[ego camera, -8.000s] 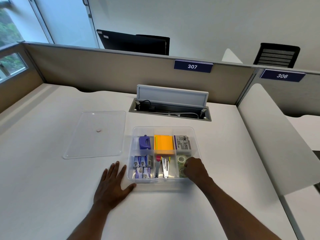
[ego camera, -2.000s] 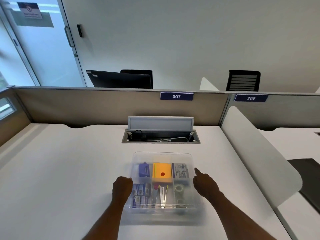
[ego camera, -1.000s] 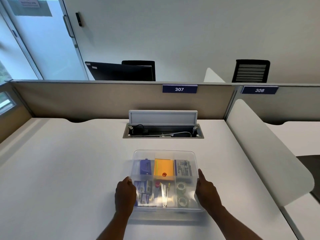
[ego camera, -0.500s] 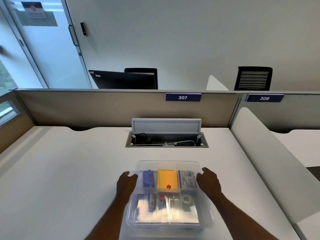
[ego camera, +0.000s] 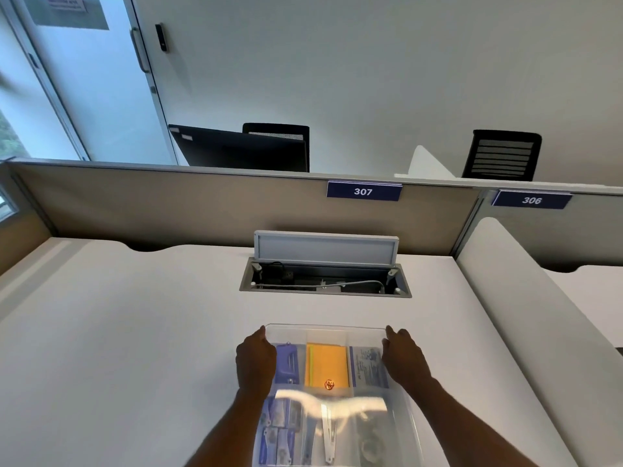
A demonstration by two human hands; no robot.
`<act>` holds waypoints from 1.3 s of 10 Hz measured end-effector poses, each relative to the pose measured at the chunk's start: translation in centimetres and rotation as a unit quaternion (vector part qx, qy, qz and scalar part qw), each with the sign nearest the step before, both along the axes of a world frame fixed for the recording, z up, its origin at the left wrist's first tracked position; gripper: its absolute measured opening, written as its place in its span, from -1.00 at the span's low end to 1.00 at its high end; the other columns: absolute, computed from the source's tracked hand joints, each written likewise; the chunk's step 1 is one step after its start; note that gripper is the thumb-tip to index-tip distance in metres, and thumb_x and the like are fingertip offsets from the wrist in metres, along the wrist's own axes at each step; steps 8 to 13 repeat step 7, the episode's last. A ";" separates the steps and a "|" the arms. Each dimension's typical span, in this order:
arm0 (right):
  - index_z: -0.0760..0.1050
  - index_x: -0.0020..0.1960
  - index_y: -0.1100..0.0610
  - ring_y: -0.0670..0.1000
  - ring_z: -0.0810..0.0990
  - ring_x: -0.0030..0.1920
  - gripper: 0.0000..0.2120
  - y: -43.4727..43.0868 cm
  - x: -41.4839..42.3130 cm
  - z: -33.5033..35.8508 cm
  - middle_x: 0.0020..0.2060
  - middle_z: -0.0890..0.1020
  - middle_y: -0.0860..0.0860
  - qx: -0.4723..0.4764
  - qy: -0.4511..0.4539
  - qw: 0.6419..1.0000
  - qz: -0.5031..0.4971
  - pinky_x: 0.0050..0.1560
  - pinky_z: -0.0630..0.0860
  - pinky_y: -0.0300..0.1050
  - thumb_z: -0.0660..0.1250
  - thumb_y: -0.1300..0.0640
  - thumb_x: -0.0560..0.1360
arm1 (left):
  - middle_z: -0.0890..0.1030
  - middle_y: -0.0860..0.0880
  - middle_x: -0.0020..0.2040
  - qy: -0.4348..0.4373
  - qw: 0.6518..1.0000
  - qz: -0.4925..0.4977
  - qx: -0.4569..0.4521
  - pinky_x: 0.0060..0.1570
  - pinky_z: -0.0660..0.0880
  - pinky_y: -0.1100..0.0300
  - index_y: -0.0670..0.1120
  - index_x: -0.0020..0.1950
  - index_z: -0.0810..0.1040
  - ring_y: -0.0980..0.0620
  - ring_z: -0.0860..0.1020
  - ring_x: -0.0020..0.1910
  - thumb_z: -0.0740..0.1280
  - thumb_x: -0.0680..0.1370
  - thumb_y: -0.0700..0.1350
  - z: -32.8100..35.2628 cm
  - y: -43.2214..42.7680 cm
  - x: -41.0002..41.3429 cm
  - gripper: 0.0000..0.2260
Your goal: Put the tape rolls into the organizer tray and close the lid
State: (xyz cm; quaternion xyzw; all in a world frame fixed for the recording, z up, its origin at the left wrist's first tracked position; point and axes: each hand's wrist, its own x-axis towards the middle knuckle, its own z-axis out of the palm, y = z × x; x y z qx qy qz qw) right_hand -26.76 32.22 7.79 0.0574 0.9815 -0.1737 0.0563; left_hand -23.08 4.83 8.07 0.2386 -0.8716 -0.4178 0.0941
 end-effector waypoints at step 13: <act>0.27 0.41 0.32 0.32 0.39 0.36 -0.24 -3.5 2.7 0.9 0.36 0.41 0.30 0.112 0.130 0.984 0.050 0.33 0.34 0.28 -0.33 -0.19 0.56 | 0.19 -0.23 0.52 0.019 0.950 -0.187 -0.251 0.49 0.00 0.02 -0.25 0.49 0.15 -0.17 0.13 0.53 0.07 0.65 -0.08 -1.1 1.0 0.8 -0.55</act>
